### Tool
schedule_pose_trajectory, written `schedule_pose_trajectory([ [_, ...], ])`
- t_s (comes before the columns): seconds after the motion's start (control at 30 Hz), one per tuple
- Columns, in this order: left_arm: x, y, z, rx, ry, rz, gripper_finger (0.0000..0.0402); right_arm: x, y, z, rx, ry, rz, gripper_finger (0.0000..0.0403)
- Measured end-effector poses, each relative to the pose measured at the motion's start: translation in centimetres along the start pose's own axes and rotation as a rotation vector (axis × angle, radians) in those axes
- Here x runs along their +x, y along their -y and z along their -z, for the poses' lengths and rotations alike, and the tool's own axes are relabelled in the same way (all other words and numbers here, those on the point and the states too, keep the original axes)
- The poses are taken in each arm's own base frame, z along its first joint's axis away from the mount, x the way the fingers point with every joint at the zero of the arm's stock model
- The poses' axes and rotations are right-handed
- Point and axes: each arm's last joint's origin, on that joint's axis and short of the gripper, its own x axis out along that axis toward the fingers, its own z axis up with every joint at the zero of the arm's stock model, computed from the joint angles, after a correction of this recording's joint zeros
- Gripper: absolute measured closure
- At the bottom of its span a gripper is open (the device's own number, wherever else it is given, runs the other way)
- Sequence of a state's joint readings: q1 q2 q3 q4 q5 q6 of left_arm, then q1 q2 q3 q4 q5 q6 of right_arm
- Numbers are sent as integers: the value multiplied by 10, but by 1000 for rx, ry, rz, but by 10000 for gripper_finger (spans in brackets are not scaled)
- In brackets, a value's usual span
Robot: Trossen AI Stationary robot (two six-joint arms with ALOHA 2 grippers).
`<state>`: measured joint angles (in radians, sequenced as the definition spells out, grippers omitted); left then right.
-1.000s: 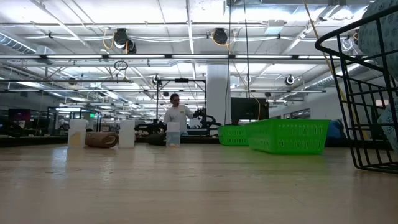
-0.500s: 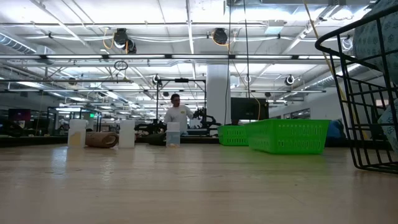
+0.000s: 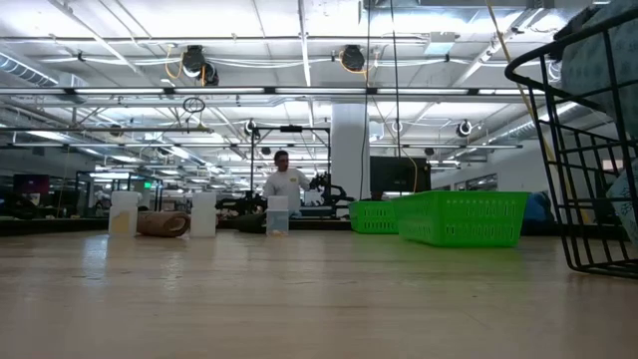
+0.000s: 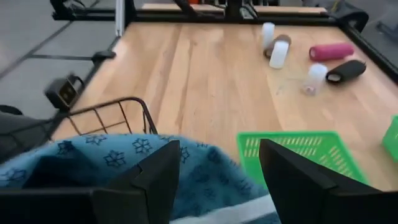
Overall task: Pick & Place Medicine items
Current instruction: Put the blue gown into the wire basket
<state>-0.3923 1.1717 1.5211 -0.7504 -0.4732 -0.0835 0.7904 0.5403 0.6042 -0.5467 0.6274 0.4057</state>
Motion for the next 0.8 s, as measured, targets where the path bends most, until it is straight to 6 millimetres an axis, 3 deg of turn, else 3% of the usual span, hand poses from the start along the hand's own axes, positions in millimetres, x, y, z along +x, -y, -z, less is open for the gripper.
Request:
schedule_pose_trajectory([
  [0.17, 0, 0, 0, 0, 0, 0, 355, 25, -12, 16, 22, -3, -82, 191],
  [0.5, 0, 0, 0, 1, 0, 0, 355, 28, -30, 12, 101, -110, -498, 191],
  [0.8, 0, 0, 0, 4, 0, 0, 355, 46, -29, 34, 140, -363, -375, 191],
])
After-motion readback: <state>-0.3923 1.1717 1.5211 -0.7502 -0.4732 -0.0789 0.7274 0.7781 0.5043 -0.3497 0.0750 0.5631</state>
